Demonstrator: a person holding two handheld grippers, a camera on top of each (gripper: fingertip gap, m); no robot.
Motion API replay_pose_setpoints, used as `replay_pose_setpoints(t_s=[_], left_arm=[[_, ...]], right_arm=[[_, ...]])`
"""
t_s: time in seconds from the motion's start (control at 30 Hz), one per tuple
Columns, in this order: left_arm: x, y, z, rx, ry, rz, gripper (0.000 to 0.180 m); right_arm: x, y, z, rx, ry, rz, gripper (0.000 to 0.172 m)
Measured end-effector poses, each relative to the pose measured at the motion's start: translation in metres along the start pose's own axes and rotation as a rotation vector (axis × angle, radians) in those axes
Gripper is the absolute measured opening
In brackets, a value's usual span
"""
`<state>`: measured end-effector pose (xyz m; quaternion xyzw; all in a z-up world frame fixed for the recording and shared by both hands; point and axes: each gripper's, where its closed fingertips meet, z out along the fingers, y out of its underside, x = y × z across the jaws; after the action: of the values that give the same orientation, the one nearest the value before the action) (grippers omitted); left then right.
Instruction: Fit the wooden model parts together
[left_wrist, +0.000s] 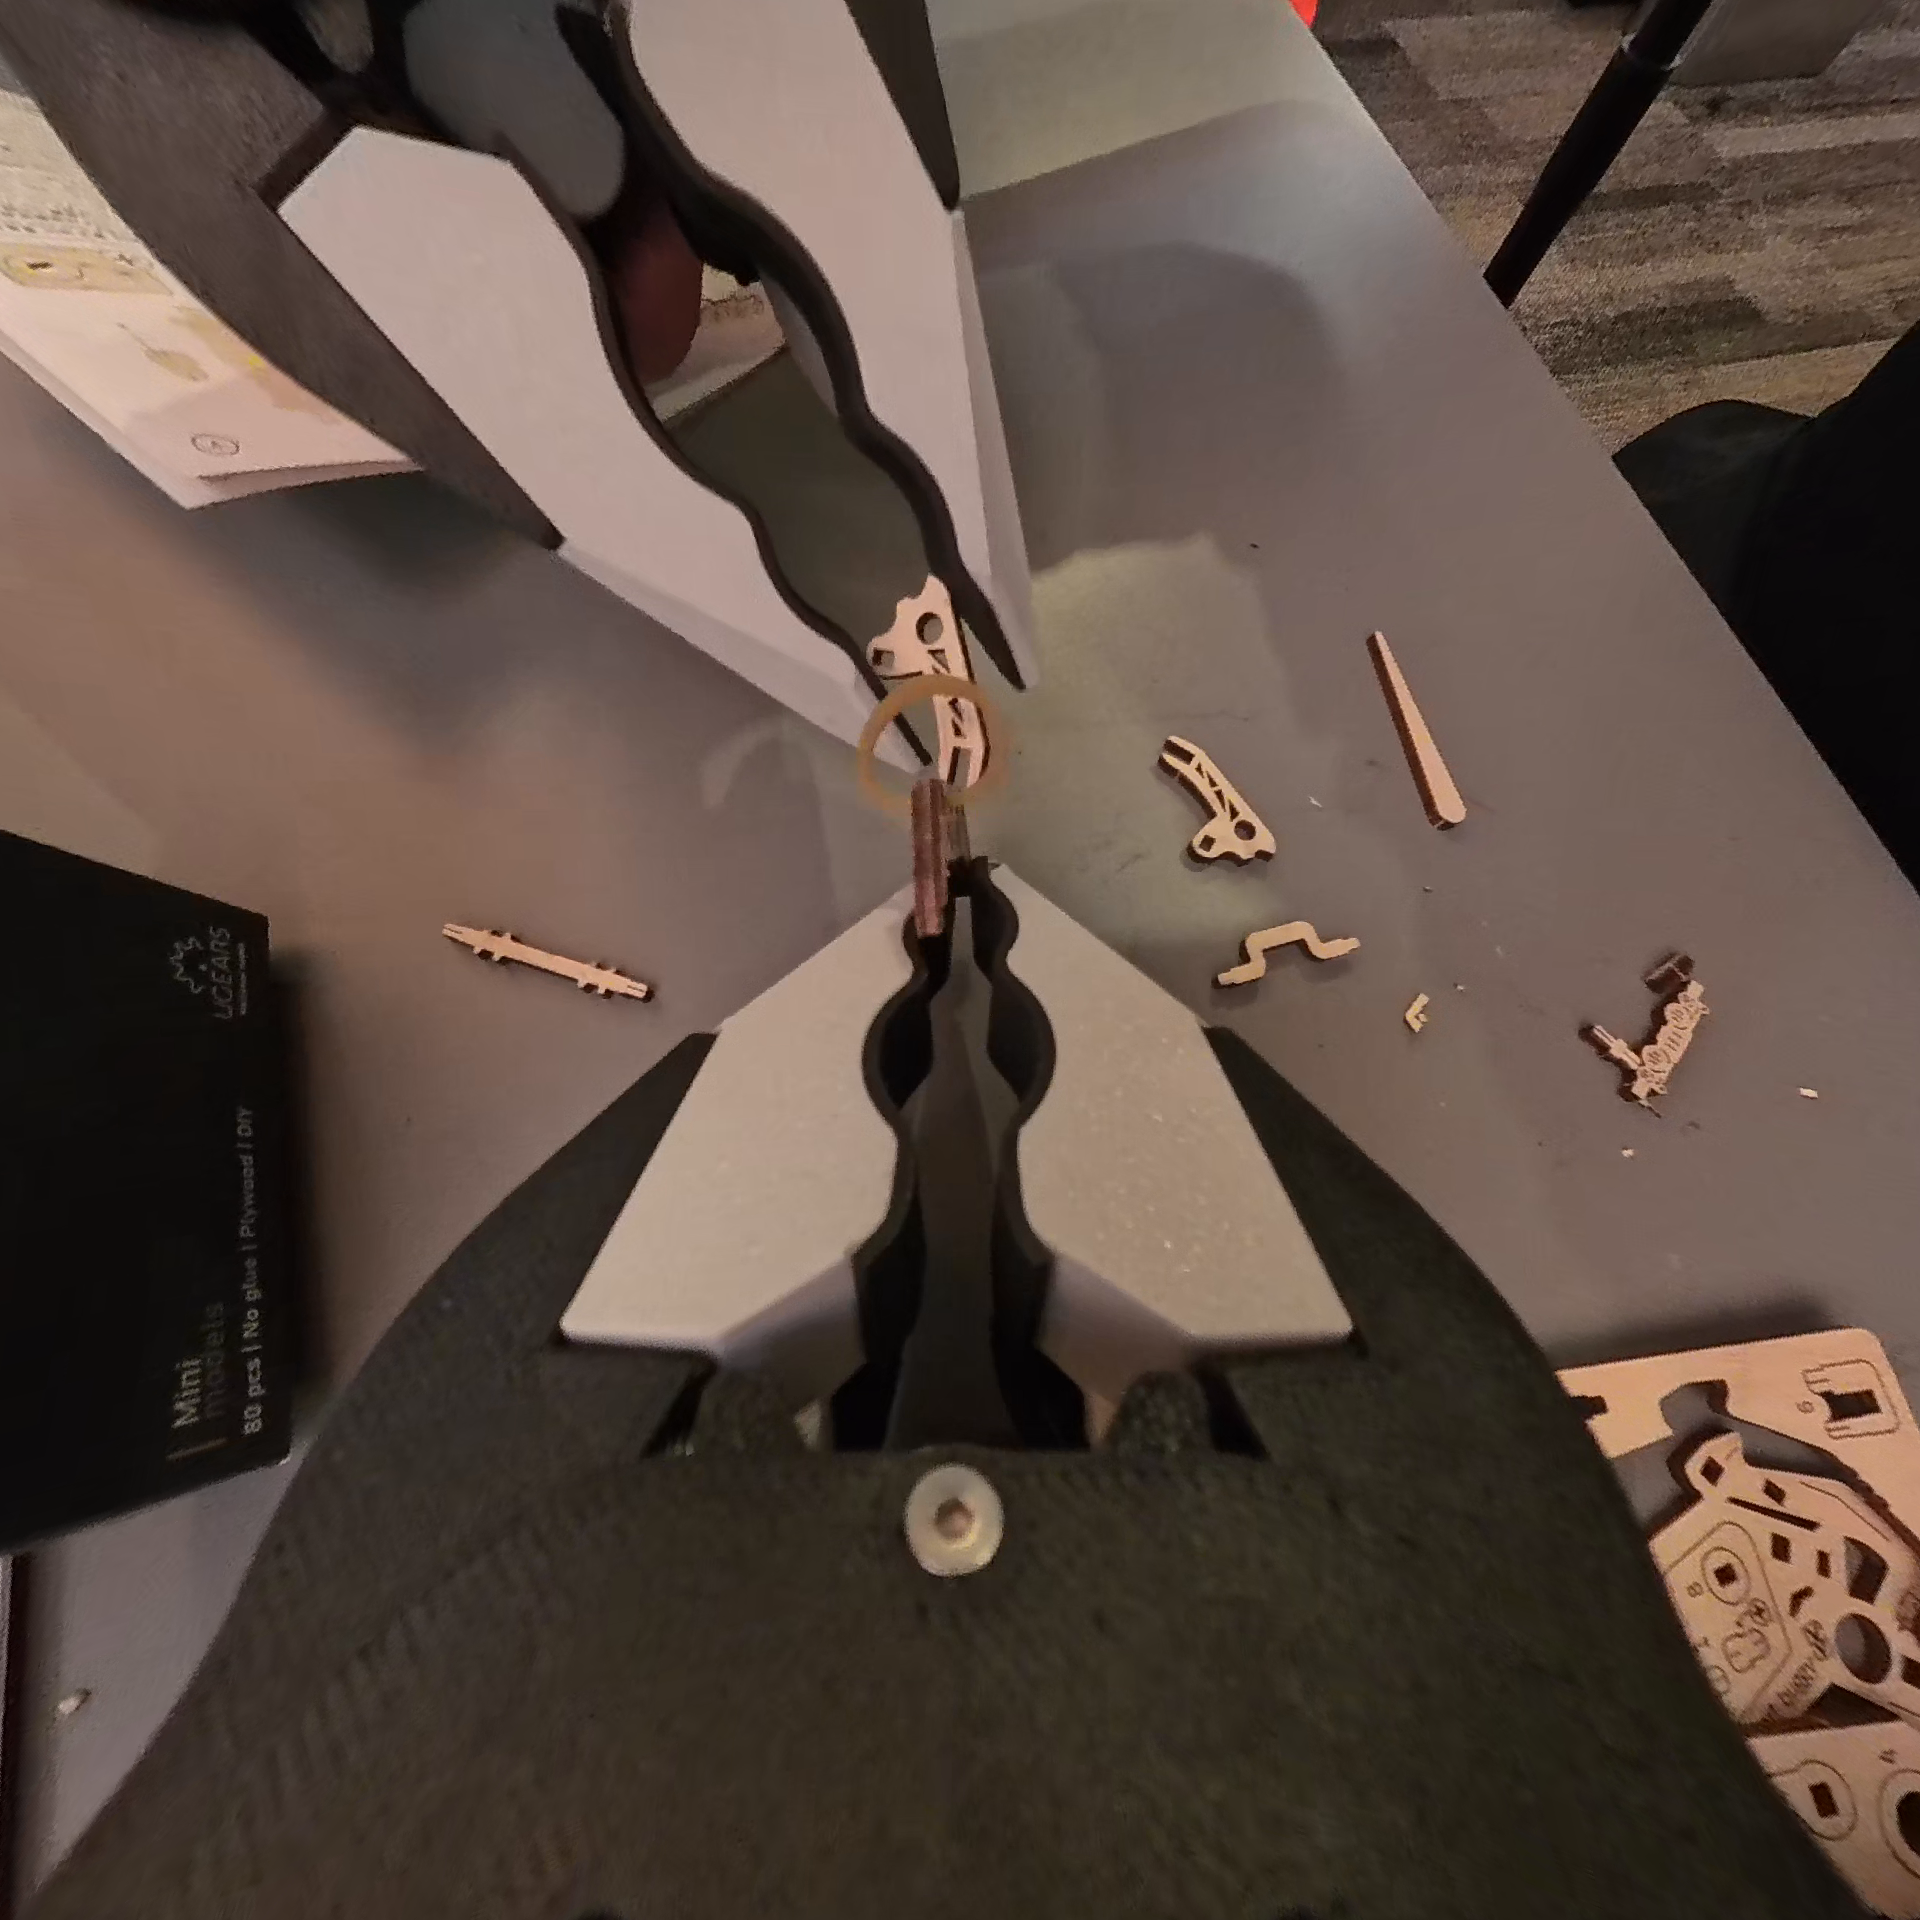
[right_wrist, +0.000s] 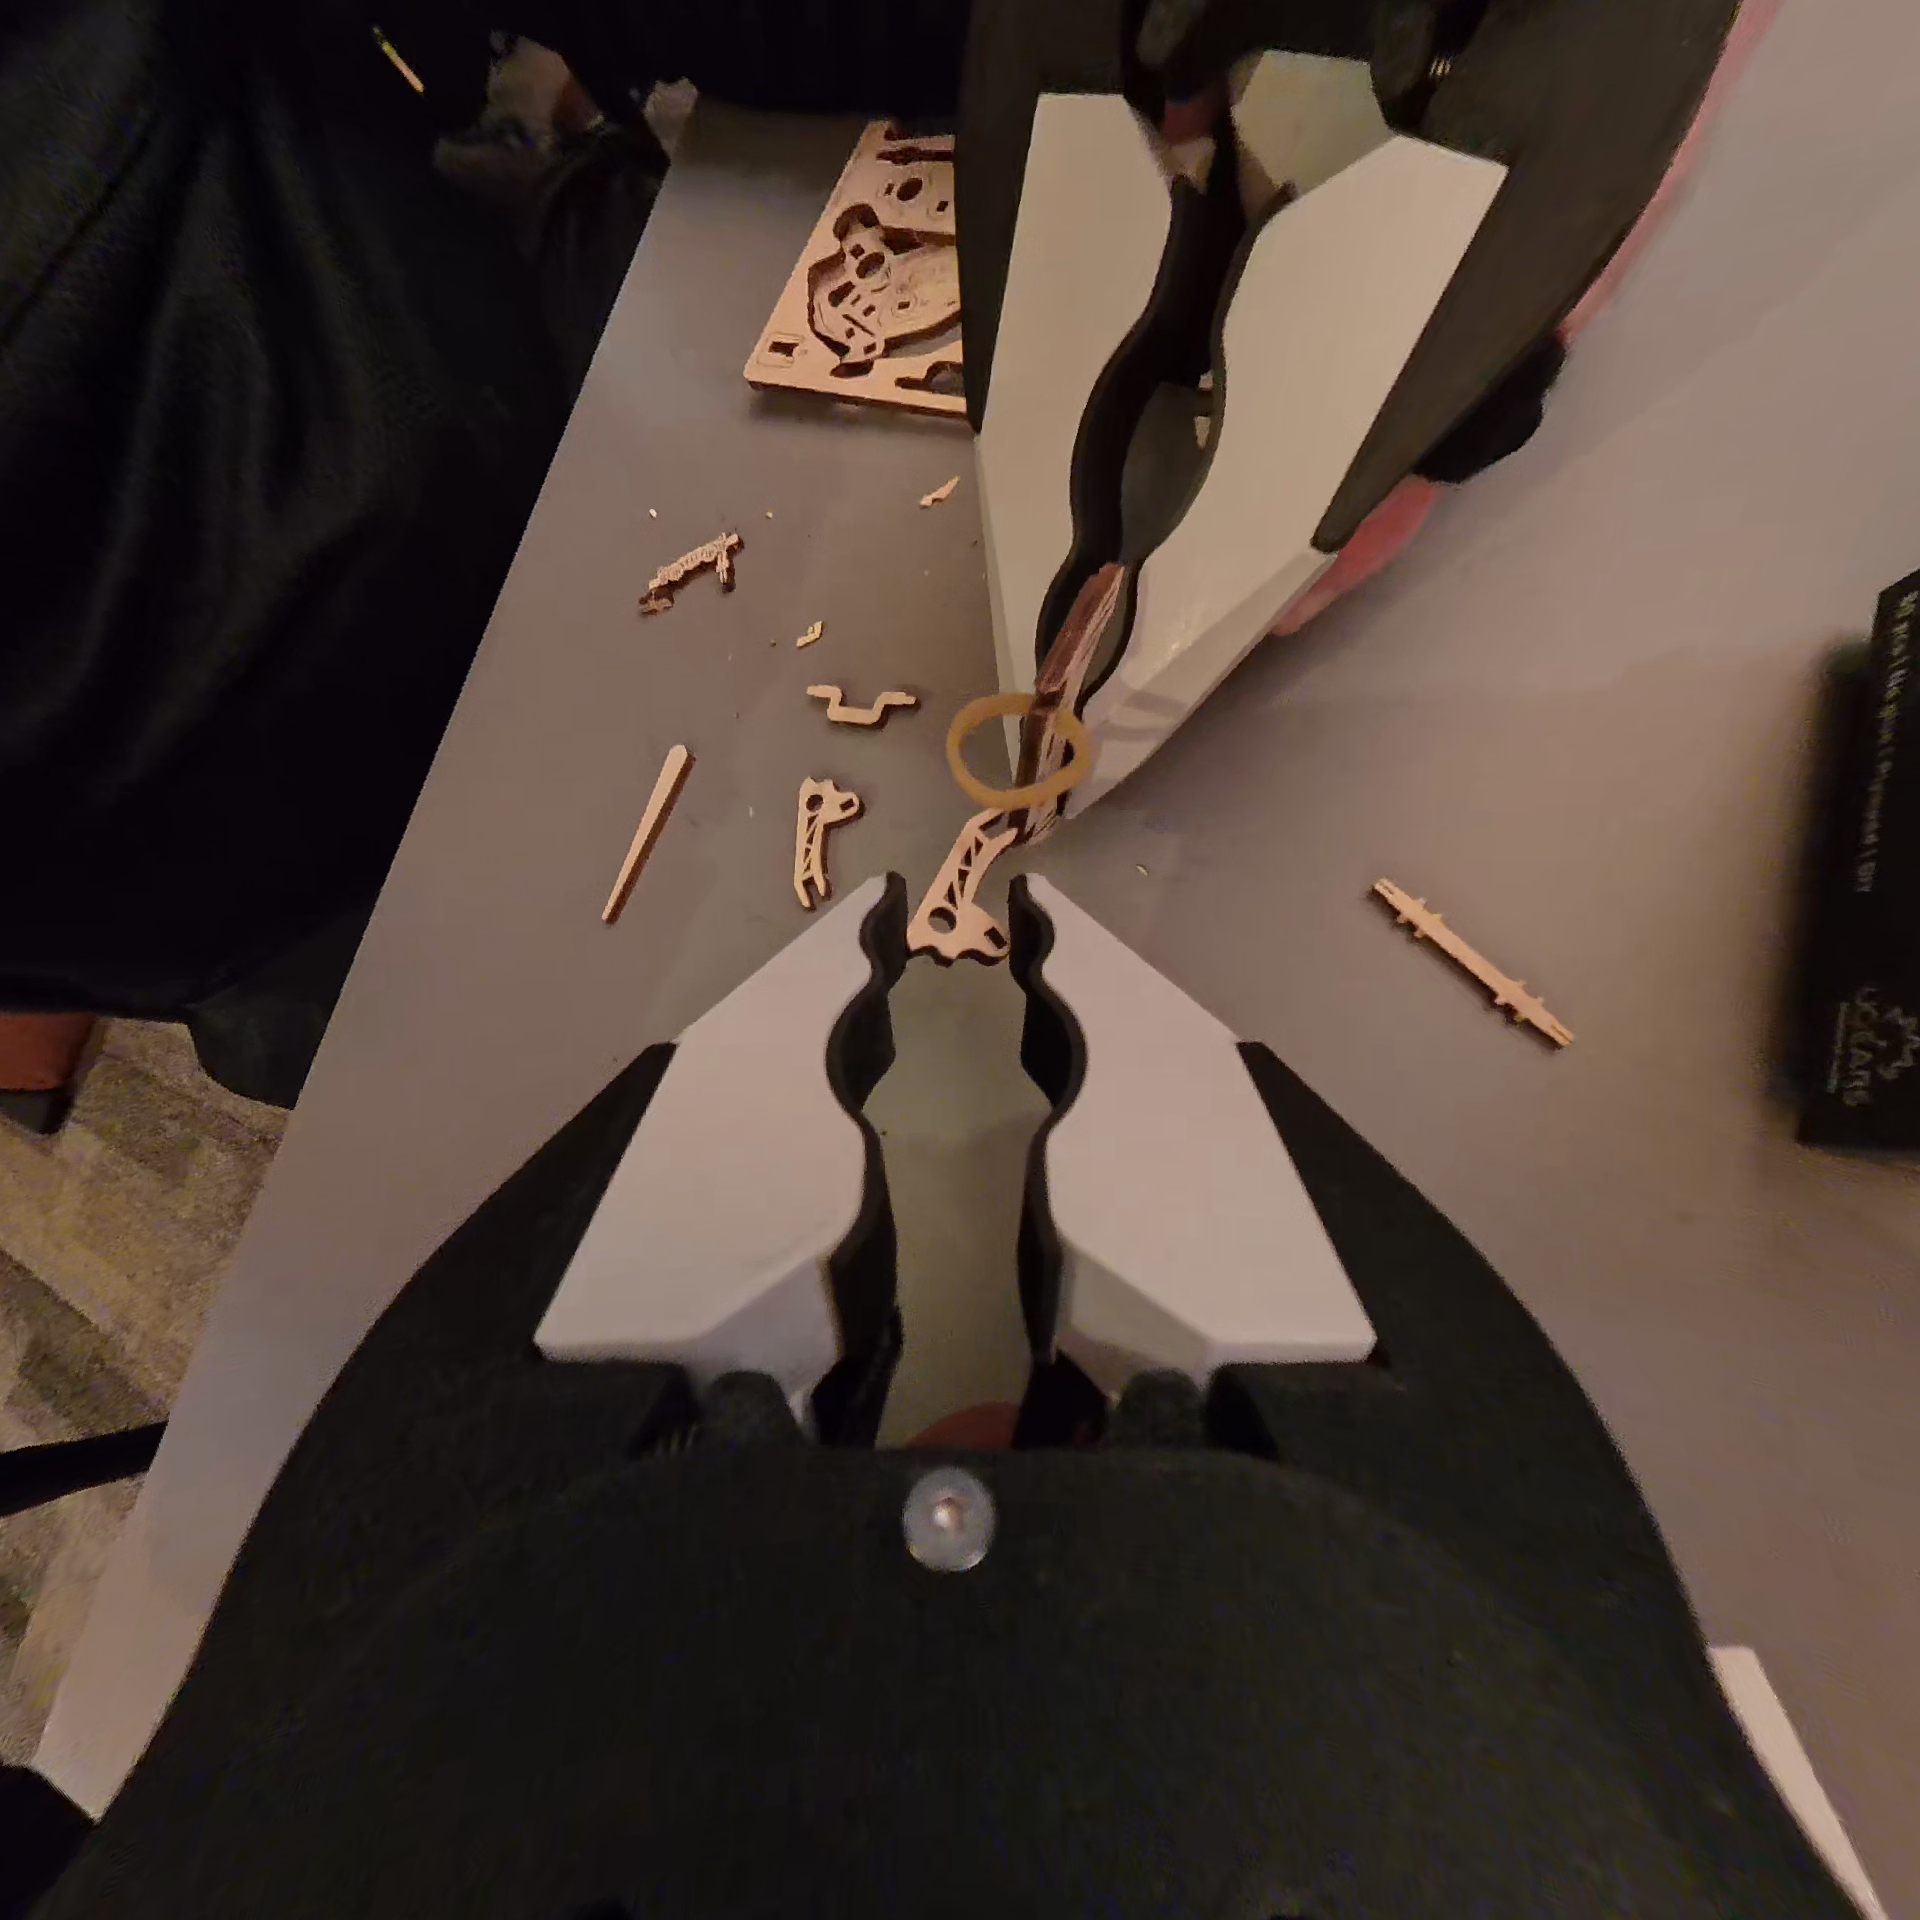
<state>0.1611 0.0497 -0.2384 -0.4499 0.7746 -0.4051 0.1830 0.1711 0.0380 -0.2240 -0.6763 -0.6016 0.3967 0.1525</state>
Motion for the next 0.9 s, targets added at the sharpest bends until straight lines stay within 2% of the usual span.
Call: replay_pose_setpoints(t_s=[0.13, 0.43, 0.9], left_arm=[[0.0000, -0.0005, -0.0005, 0.005, 0.004, -0.005, 0.001], [0.0007, 0.0003, 0.0001, -0.002, 0.008, -0.002, 0.002], [0.0014, 0.0017, 0.0018, -0.018, 0.004, 0.011, 0.001]], right_arm=[[0.0013, 0.0064, 0.0030, -0.051, 0.006, -0.008, 0.017], [-0.0005, 0.0023, -0.0014, -0.015, -0.009, -0.018, 0.017], [0.0052, 0.0032, 0.0061, -0.043, -0.018, -0.041, 0.017]])
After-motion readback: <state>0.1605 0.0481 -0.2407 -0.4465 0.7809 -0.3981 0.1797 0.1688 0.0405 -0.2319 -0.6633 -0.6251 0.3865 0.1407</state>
